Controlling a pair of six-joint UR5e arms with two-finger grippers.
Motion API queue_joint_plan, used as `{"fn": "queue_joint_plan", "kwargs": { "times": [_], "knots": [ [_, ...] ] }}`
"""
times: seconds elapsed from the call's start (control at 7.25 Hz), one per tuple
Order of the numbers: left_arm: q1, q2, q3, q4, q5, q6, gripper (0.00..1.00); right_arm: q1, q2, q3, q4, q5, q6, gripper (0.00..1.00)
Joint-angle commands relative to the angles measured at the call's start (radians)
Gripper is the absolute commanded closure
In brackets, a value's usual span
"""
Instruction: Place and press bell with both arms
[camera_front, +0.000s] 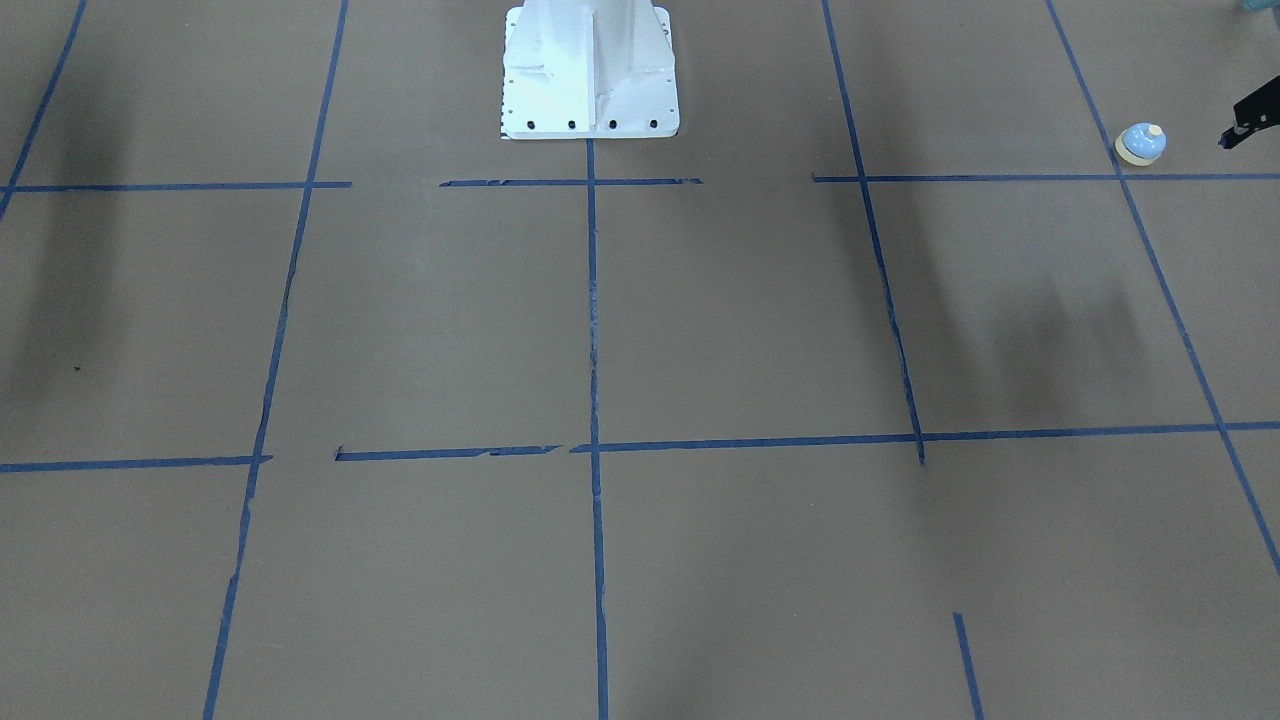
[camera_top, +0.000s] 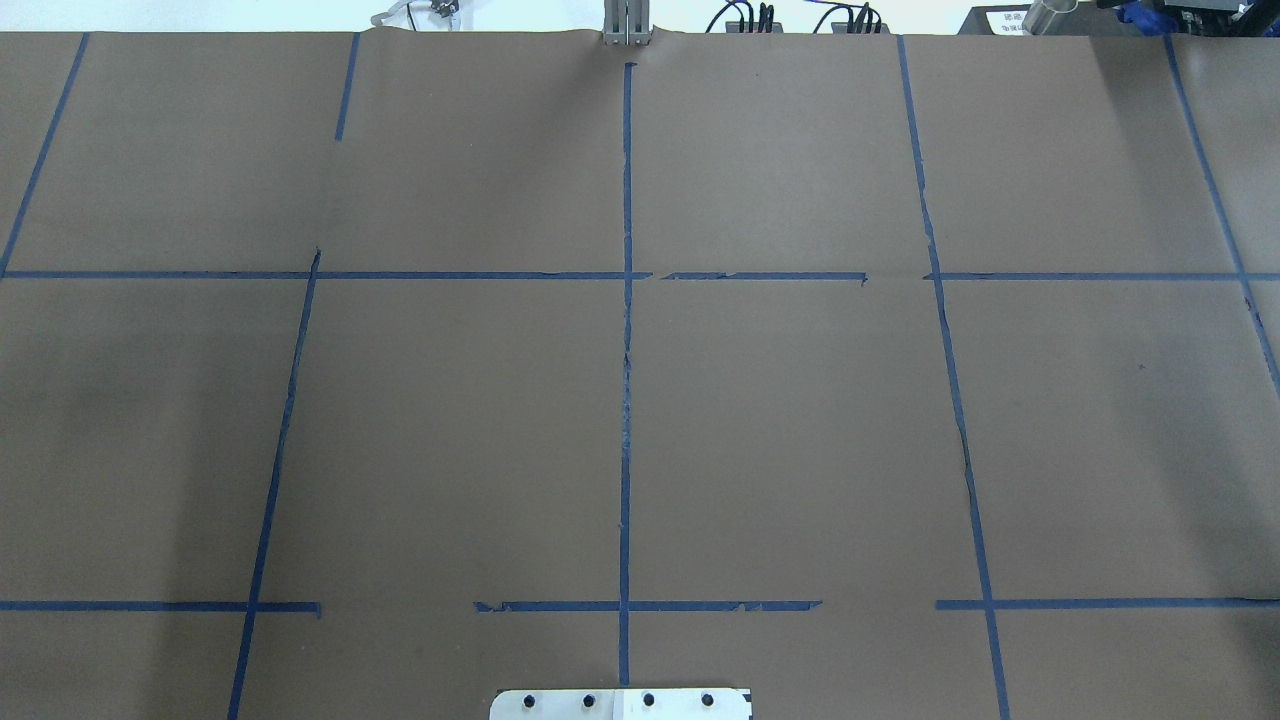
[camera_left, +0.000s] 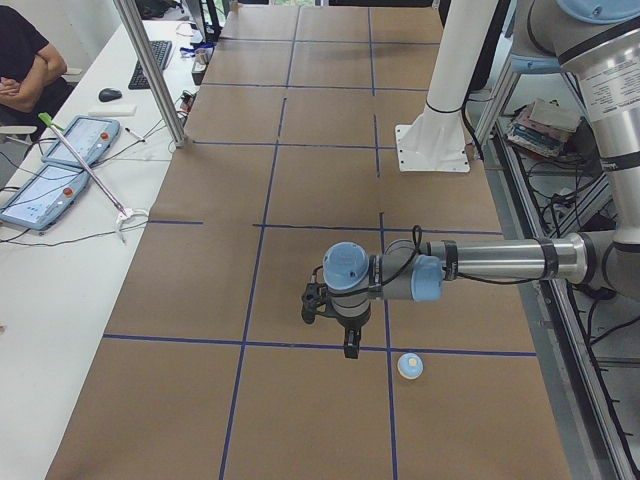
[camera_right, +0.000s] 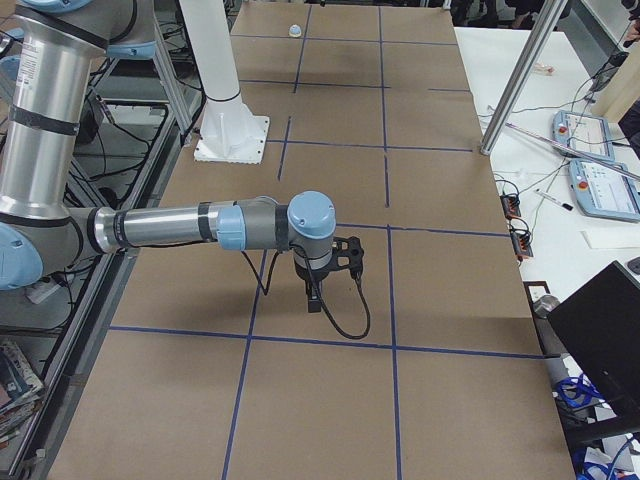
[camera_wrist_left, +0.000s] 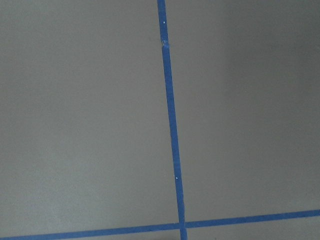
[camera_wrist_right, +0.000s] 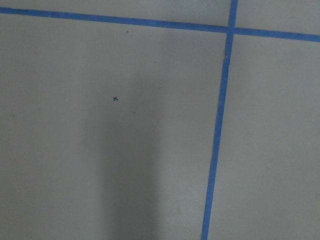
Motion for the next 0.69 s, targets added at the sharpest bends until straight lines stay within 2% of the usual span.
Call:
{"fn": "queue_joint_plan", "kwargs": {
  "times": [0.0, 0.14, 0.28, 0.55],
  "knots": [
    [0.191, 0.035, 0.122, -0.320, 0.002, -0.277, 0.00, -0.025, 0.000, -0.003, 0.037, -0.001, 0.002, 0.00],
    [0.240, 0.057, 0.170, -0.409, 0.002, -0.322, 0.00, -0.028, 0.000, -0.003, 0.037, -0.001, 0.003, 0.00],
    [0.260, 0.075, 0.211, -0.446, 0.004, -0.405, 0.00, -0.031, 0.000, -0.005, 0.036, -0.001, 0.005, 0.00],
    [0.359, 0.085, 0.248, -0.496, 0.002, -0.410, 0.00, -0.041, 0.000, -0.006, 0.036, 0.001, 0.006, 0.00]
  ]
}}
